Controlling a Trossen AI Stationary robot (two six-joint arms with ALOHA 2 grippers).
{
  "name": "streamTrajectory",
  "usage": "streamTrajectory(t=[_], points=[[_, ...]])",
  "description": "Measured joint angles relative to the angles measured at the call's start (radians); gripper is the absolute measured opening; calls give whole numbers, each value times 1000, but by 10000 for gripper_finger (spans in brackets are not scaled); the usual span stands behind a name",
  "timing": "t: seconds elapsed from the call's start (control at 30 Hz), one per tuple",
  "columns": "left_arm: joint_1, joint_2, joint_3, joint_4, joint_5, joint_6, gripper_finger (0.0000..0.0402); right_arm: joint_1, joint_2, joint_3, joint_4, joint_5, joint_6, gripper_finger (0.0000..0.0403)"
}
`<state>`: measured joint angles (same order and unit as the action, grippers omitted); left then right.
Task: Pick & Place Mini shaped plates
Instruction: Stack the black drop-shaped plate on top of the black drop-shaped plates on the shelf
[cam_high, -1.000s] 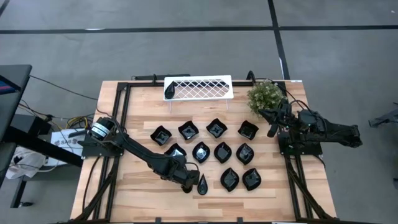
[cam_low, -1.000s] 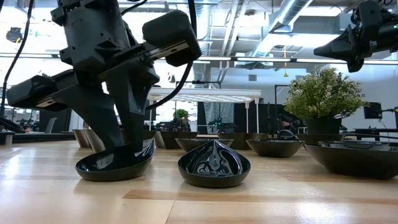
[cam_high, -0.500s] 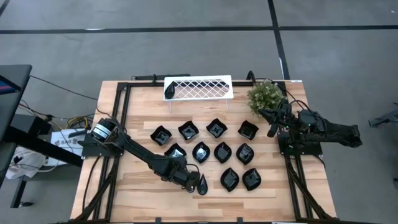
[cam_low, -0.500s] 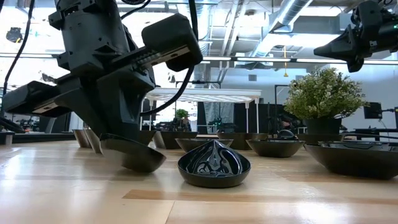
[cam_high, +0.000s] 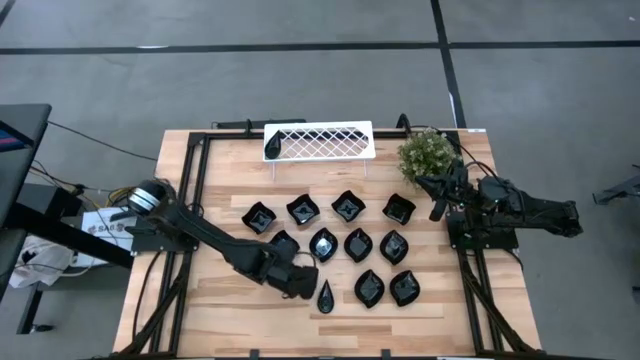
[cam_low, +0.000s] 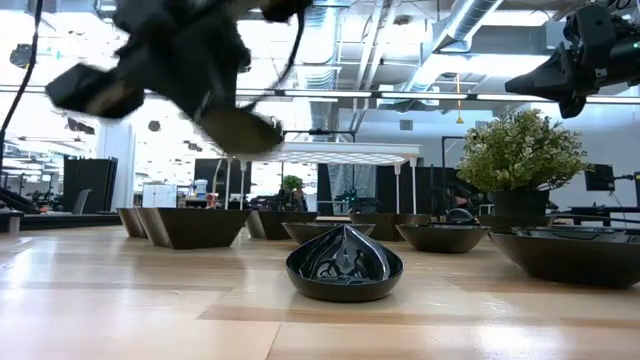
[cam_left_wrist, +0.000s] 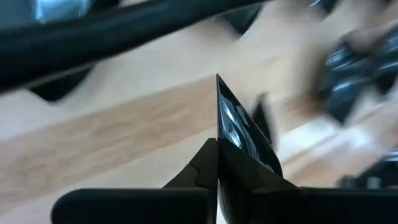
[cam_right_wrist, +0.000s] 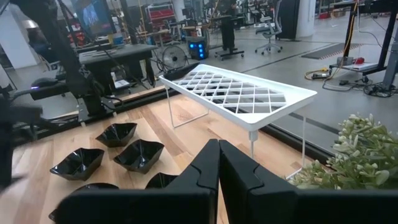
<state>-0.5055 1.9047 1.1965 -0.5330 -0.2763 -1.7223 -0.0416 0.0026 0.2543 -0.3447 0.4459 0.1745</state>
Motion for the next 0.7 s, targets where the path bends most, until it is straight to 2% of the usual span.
streamTrajectory(t=[0.17,0.27,0.7], points=[[14,-127,0,-23,-151,74,6,0,0,0,0,0,0,1],[43,-190,1,-24,-190,143,6,0,0,0,0,0,0,1],[230,-347,1,-27,-195,521,6,0,0,0,0,0,0,1]])
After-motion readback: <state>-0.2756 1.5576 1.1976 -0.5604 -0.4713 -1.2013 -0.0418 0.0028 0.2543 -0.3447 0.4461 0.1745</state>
